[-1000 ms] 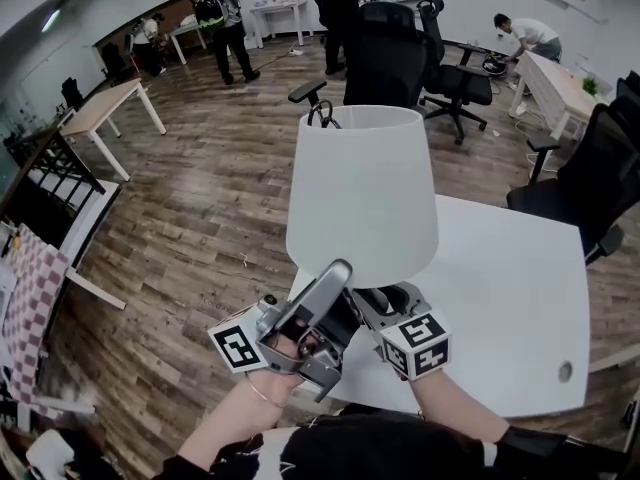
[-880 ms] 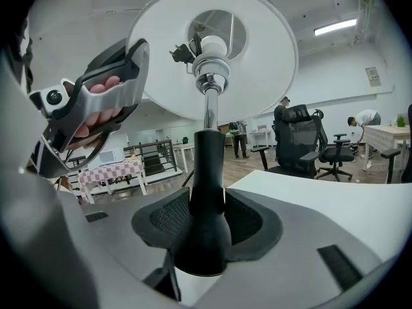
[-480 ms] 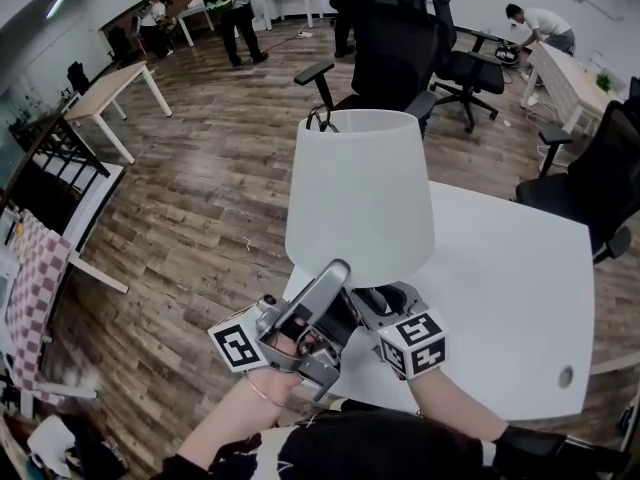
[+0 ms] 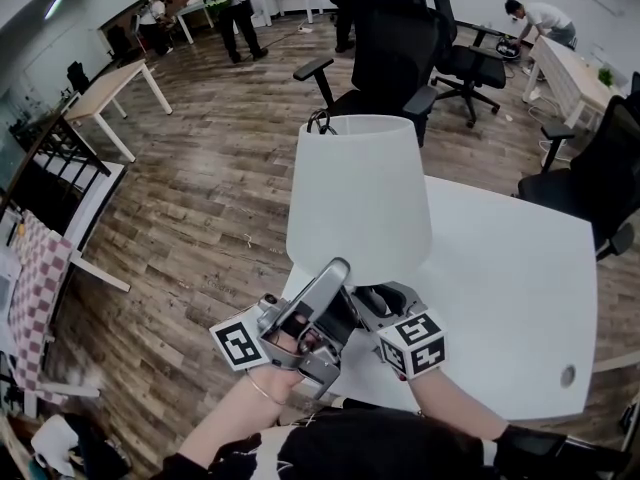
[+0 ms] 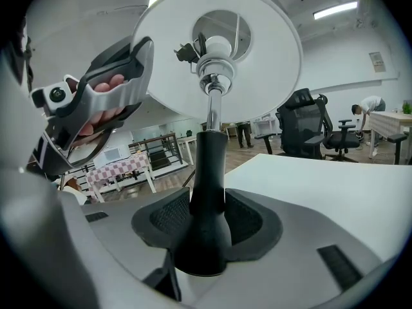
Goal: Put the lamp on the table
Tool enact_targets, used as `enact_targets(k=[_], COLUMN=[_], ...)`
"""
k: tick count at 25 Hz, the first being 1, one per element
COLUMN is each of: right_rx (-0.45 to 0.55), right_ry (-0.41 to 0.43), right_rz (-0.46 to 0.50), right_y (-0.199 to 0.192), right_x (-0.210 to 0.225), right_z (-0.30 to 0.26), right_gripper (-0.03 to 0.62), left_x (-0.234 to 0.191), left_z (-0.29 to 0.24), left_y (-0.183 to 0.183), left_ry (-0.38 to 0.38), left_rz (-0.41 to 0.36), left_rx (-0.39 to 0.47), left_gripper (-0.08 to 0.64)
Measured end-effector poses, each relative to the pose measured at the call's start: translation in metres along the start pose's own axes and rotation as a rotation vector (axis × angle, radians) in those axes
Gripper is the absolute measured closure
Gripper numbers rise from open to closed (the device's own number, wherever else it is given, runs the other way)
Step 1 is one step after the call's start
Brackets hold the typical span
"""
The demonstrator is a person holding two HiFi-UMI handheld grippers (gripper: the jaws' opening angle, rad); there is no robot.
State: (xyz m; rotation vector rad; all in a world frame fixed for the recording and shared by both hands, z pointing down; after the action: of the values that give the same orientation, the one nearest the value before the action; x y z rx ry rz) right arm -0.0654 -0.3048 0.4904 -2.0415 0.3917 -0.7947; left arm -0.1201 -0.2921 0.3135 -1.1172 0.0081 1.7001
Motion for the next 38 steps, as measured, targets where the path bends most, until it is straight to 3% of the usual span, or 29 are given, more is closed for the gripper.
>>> enact_targets(k=[38], right_rx=[-0.047], right_ry=[0.014], right_rz=[-0.057], right_y=[-0.03], right_x=[0.003], right_z=[-0.003], right_gripper=[0.411], left_x=[-0.014], left_z=[0.012], left_y=[-0.022], left_ry=[0.043], left_rz=[0.008], left_rx=[-0.061], left_gripper=[0.548])
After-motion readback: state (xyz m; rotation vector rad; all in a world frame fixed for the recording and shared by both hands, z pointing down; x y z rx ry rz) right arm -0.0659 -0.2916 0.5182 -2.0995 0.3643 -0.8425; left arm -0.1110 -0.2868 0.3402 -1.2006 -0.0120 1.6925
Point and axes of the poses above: the fingertips, and each gripper's own axes: z backward along the fingers, x to its right, y out of its top, the point moved 2 cm from there along z, backward along the fingers, and after that the axes turned 12 degrees about -z, right-handed, at the moved point
